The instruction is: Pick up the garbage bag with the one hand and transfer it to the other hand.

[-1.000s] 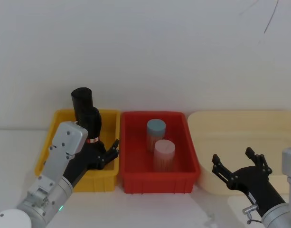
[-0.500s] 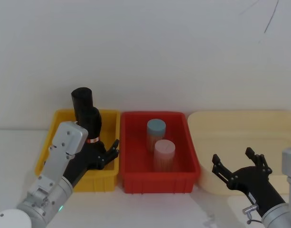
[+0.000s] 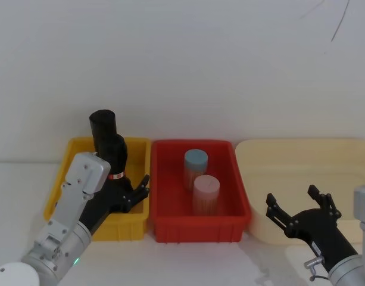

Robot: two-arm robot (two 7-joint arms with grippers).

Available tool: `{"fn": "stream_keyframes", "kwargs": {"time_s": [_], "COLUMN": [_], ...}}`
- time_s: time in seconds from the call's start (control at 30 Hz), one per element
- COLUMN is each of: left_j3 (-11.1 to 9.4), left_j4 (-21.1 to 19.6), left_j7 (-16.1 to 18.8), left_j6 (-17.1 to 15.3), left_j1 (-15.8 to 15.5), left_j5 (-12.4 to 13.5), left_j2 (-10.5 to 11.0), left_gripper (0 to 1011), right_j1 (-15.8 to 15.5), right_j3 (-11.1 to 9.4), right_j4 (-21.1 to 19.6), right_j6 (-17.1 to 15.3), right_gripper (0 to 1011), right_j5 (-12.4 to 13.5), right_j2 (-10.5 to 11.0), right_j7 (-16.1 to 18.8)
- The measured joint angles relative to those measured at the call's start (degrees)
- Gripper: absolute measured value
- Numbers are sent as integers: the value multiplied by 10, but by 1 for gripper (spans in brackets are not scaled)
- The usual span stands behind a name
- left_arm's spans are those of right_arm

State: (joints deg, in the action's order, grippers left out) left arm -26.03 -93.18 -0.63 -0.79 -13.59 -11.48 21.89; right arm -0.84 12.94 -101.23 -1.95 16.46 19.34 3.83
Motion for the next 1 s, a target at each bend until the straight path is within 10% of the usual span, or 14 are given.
{"fn": "stream_keyframes", "kwargs": {"time_s": [1.0], "left_j3": [46], "left_j4": [-48], "left_j7": [-14], "left_j6": [-59], "left_j1": [47], "left_j5": [-37], "left_j2": [29], "left_gripper": [1001], "right_j1": [0], "right_j3": [0], "right_j4": [0], "right_j6": [0], "right_gripper": [1004], "right_j5": [0], "right_j2": [0], "right_j7": [0]}}
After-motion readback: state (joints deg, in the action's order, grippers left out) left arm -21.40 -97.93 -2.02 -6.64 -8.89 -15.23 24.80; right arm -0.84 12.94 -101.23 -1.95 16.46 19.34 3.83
